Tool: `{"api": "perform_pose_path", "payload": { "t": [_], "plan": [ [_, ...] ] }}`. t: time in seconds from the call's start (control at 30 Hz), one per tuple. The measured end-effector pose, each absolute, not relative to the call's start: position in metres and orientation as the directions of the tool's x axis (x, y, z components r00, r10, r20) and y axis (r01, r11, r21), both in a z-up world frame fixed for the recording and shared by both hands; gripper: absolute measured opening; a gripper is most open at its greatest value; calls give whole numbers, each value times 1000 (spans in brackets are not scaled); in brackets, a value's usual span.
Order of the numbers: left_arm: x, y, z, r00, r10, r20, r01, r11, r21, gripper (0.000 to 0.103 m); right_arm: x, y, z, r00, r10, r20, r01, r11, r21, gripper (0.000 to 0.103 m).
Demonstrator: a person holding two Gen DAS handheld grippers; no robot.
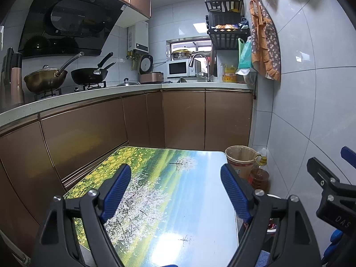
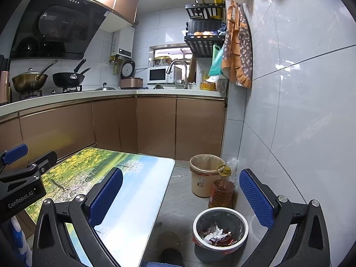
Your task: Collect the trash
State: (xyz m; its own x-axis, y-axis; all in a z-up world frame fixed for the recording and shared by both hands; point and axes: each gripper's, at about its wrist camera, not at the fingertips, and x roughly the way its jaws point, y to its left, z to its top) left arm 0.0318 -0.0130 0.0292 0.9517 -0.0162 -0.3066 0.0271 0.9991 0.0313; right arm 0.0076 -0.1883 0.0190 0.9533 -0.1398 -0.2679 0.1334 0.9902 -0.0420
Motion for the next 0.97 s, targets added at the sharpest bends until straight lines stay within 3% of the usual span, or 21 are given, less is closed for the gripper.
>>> {"api": "perform_pose_path", "payload": {
  "t": [0.97],
  "plan": [
    [31,-10,26,947,-24,-321,31,999,18,82,7,-192,20,953,-133,-270,126,991,-45,103]
  ]
}}
